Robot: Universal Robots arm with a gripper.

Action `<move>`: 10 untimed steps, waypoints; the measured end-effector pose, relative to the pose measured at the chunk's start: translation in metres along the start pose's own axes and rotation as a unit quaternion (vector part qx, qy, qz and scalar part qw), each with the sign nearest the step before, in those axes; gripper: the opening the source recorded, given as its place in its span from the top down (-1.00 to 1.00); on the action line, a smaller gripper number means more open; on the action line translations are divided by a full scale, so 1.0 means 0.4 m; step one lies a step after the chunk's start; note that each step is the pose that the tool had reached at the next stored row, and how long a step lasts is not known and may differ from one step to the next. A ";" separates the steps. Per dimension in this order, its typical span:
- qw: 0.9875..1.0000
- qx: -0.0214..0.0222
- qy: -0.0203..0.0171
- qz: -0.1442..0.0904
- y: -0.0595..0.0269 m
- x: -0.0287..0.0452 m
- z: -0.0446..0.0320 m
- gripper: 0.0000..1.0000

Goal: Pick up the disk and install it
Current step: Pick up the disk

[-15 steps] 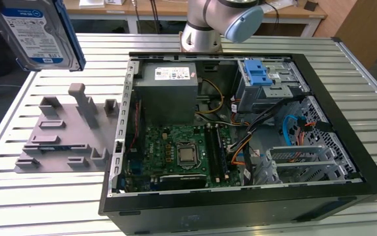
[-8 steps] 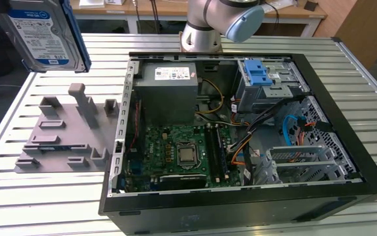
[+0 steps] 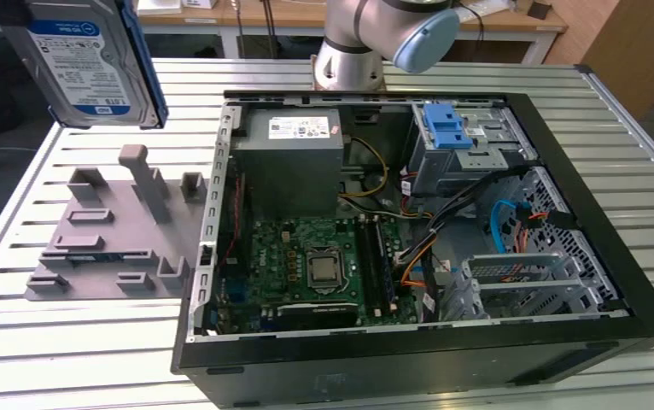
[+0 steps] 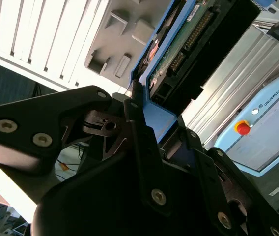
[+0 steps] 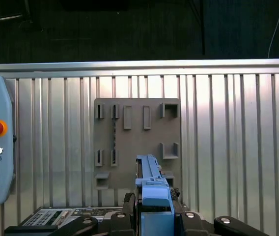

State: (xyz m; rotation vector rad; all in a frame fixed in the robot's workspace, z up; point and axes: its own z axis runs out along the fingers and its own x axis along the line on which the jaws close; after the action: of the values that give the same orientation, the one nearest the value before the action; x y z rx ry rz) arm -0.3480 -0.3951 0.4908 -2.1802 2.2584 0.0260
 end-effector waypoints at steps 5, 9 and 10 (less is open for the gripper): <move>1.000 0.000 0.000 0.000 -0.019 0.007 0.000 0.27; 1.000 0.000 0.000 0.000 -0.036 0.011 -0.001 0.27; 1.000 0.000 0.000 0.000 -0.041 0.012 -0.001 0.27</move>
State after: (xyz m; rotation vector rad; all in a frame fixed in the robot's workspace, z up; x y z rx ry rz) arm -0.3319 -0.4004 0.4908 -2.1799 2.2591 0.0265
